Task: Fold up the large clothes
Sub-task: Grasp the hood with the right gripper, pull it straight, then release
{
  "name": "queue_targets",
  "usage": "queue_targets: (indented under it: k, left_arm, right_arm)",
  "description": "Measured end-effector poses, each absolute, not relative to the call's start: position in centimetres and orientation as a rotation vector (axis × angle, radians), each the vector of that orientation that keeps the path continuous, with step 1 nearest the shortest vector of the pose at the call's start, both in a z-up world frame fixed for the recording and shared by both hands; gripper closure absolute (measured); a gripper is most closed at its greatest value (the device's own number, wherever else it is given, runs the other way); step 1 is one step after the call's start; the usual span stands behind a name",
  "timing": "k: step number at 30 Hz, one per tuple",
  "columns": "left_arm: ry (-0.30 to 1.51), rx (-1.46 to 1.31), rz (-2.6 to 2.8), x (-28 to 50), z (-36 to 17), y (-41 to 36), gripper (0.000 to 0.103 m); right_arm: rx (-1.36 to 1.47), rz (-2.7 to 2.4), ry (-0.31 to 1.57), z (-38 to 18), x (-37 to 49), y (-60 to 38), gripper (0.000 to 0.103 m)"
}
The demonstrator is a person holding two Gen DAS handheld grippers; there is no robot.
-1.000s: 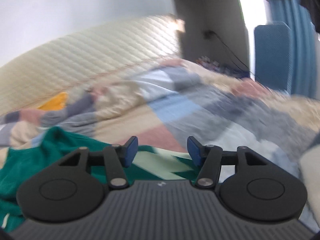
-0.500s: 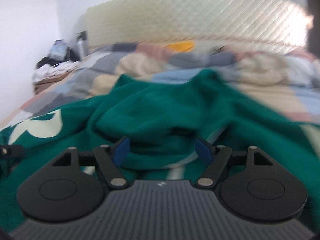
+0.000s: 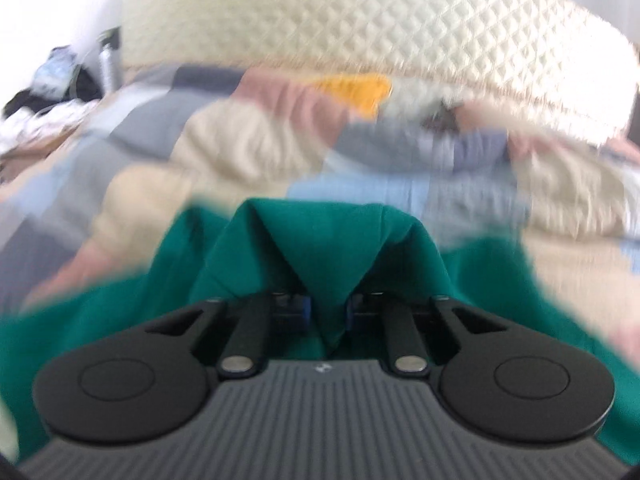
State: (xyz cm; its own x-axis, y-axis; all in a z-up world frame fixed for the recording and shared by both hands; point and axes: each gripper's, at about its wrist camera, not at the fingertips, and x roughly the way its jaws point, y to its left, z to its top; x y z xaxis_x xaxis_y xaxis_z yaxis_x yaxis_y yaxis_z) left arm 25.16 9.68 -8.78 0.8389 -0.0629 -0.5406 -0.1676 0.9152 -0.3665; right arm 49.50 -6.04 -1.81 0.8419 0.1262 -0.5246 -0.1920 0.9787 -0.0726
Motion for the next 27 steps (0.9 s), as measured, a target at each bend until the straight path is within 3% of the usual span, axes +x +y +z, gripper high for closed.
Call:
queue_targets:
  k: [7,14,16,18,20,27]
  left_arm:
    - [0.573,-0.406,0.054,27.7,-10.9,9.4,0.042]
    - [0.546,-0.427,0.068,28.8,-12.4,9.4,0.042]
    - [0.536,-0.425,0.064,28.8,-12.7,9.3,0.040]
    - [0.534,-0.425,0.067,28.9,-12.8,9.2,0.040]
    - [0.533,-0.419,0.068,29.0,-12.8,9.1,0.039]
    - [0.535,-0.436,0.091,27.7,-12.1,9.2,0.039]
  right_arm:
    - [-0.150,0.084,0.311,5.0,59.1,-4.1,0.091]
    - [-0.173,0.057,0.334,-1.5,63.8,-5.7,0.089]
    - [-0.149,0.069,0.319,-3.2,63.0,-6.6,0.084]
    - [-0.108,0.097,0.324,-3.9,62.0,-7.4,0.067]
    - [-0.080,0.127,0.312,-4.0,60.6,-8.4,0.041]
    - [0.006,0.202,0.335,-2.4,51.8,-13.4,0.039]
